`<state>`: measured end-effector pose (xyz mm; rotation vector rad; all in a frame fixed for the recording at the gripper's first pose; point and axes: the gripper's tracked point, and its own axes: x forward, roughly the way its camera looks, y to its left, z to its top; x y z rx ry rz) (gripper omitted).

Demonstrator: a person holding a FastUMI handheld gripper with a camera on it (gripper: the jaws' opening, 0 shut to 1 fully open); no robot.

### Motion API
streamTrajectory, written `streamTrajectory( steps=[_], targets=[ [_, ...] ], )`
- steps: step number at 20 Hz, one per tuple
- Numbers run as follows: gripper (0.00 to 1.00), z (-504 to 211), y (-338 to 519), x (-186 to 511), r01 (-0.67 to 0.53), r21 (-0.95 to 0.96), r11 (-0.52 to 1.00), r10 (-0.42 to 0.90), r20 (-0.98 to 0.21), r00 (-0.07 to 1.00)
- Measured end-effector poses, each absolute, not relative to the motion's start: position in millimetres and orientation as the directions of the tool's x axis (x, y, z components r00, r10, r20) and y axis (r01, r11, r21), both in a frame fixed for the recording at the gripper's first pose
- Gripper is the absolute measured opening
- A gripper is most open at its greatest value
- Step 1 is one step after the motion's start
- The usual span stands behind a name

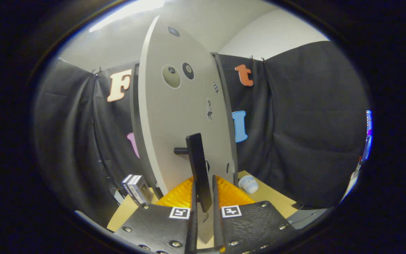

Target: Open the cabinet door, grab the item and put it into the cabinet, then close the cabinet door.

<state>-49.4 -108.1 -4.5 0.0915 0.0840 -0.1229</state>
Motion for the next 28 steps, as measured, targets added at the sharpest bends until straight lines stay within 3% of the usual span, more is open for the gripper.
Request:
streamTrajectory(
  steps=[1, 3, 11, 12, 13, 14, 28],
  targets=[
    [0.09, -4, -117, -53, 0.143, 0.091, 0.986, -0.136, -0.084, 0.987],
    [0.15, -2, -136, -56, 0.163, 0.082, 0.983, -0.156, -0.08, 0.984],
    [0.15, 0, -205, -56, 0.2, 0.067, 0.978, -0.196, -0.066, 0.978],
    [0.14, 2, -212, -53, 0.182, 0.086, 0.98, -0.177, -0.064, 0.982],
    [0.04, 1, -220, -59, 0.17, 0.098, 0.981, -0.165, -0.063, 0.984],
    [0.01, 2, -225, -63, 0.145, 0.088, 0.985, -0.14, -0.062, 0.988],
    [0.02, 6, -277, -43, -0.038, 0.014, 0.999, 0.039, -0.039, 0.999]
  ],
)
